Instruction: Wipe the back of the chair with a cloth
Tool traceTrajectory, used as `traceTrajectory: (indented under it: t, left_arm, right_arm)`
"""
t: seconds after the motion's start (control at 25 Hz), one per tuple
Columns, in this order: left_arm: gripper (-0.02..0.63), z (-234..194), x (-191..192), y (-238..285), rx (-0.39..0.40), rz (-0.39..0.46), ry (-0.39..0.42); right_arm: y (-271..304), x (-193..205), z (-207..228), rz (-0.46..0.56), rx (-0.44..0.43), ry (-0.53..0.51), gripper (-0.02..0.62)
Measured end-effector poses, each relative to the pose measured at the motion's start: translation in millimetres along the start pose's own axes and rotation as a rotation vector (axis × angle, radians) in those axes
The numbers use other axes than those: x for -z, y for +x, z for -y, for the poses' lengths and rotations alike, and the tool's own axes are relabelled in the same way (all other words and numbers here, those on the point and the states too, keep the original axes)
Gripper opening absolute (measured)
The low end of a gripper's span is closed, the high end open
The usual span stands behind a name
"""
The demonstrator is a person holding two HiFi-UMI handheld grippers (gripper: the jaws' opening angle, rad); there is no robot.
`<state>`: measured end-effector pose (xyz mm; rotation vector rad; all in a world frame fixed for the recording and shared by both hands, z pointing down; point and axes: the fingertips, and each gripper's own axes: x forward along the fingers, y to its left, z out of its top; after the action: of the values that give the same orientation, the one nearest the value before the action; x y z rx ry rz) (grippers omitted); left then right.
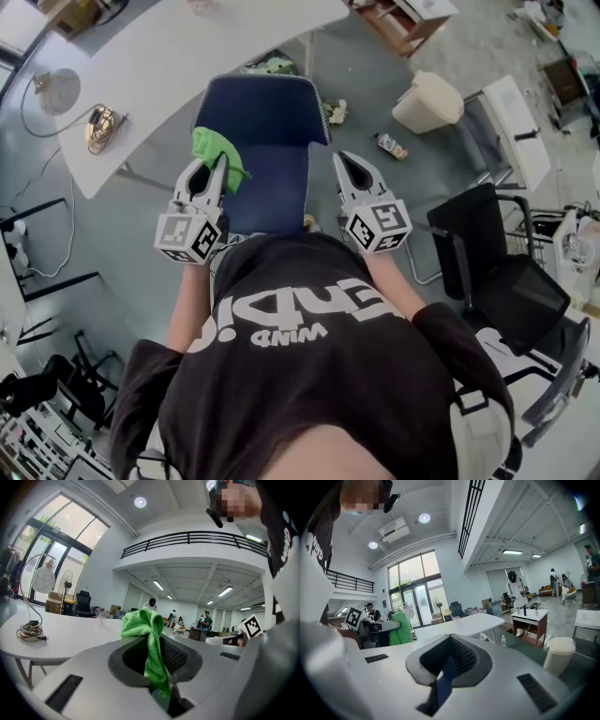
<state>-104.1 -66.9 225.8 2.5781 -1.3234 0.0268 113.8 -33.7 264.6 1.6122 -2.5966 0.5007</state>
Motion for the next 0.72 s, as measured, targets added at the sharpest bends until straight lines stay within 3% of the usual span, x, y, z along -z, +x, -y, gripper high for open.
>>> traceTrajectory:
  t: [0.72]
  left_arm:
    - [0.058, -8, 12, -2, -0.024, -0.025, -0.011]
  right_arm:
    - [11, -2, 0, 0.003, -0.009, -0.002, -0.005]
